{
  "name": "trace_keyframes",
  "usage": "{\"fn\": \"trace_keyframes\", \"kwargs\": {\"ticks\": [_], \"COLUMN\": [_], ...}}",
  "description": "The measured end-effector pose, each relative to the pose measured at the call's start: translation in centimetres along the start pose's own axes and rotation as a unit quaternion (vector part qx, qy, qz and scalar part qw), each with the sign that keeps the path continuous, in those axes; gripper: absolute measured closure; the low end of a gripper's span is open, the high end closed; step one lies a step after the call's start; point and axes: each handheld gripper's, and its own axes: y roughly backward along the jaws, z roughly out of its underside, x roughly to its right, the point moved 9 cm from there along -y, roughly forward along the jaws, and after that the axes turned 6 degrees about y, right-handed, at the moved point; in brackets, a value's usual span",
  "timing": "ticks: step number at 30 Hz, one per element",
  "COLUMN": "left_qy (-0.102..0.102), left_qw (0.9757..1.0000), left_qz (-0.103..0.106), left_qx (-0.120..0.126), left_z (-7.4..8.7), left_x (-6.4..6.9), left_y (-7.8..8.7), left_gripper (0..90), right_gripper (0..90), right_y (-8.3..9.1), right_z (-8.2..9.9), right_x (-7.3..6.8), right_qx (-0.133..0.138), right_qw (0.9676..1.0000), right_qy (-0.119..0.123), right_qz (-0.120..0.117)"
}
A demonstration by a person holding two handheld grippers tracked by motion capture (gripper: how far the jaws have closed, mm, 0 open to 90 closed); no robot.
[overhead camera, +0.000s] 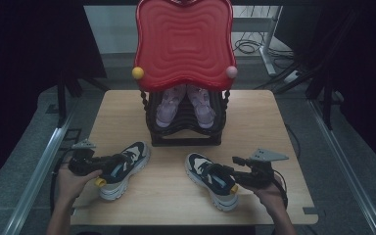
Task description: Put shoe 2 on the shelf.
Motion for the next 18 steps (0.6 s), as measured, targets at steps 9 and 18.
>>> {"fn": "trace_keyframes", "kwargs": {"ticks": [9,18], "left_qy": [0.001,0.004], "left_qw": [1.0,0.9999], "left_qz": [-0.001,-0.003], "left_qx": [0.007,0.009], "left_z": [0.1,0.1], "left_x": [0.0,0.0], "left_y": [-0.1,-0.1], "left_gripper": [72.4,72.5], "right_gripper": [47.6,51.1], "right_y": [-1.3,-3.1], "right_z": [0.2,0.1], "right_x": [-0.6,-0.5], "right_qx": [-0.027,-0.062], "right_qw": [0.9989,0.9965], "right_qy": [0.007,0.007], "right_qz": [-0.037,-0.057]}}
